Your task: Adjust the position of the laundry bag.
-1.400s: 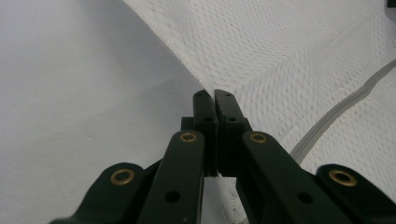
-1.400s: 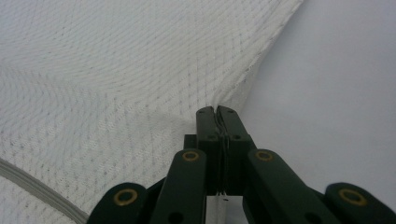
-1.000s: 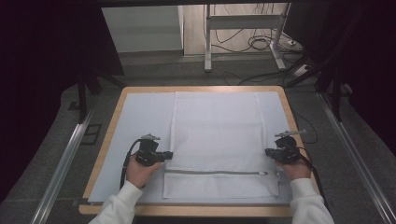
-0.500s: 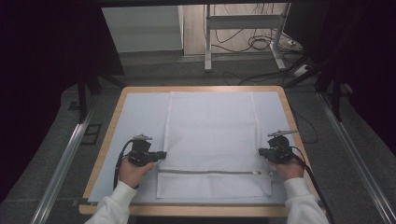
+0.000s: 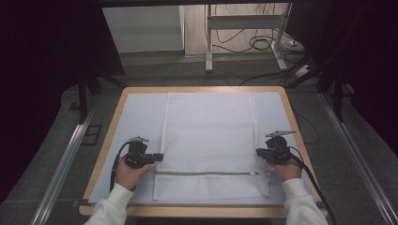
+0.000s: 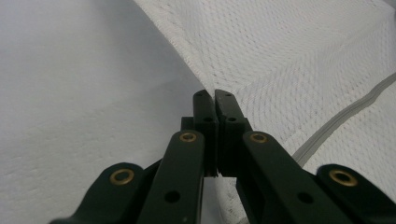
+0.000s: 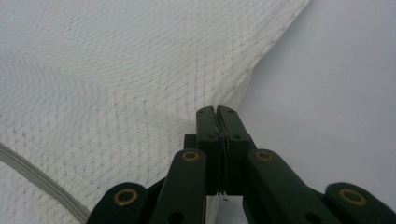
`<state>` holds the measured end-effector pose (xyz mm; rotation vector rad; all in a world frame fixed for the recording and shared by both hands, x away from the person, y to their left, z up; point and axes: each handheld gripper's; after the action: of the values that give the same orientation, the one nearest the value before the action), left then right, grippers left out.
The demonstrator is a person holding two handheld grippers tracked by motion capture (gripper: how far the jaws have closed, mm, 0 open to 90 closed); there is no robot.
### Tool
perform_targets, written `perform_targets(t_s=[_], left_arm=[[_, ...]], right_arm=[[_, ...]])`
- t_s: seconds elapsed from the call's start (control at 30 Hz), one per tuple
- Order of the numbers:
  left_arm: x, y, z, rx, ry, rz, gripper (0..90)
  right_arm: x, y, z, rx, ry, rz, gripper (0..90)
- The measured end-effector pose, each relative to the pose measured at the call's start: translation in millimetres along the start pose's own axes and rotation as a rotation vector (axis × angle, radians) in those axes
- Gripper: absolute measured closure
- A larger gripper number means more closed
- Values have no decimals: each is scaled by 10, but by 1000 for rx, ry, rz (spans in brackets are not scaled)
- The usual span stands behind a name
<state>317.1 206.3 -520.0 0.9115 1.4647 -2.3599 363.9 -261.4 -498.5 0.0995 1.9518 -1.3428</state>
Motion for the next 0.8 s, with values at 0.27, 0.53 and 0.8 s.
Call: perform_targets(t_s=[0.27, 0.53, 0.8], left_arm=[[43, -50, -93, -11, -21, 6, 891], [85, -79, -167, -16, -32, 1, 891], [126, -124, -245, -32, -41, 5, 890]], right_arm=[[-20, 54, -80, -22, -10, 1, 874], [-34, 80, -124, -31, -11, 6, 874], [-57, 125, -225, -41, -34, 5, 874]])
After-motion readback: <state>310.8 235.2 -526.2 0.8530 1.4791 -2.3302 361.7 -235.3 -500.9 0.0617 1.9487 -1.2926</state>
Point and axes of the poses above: each handheld gripper's, and its own axes: y roughly forward along the jaws, x roughly out of its underside, z roughly to its right, and after that the axes turned 5 degrees about -x, right-handed
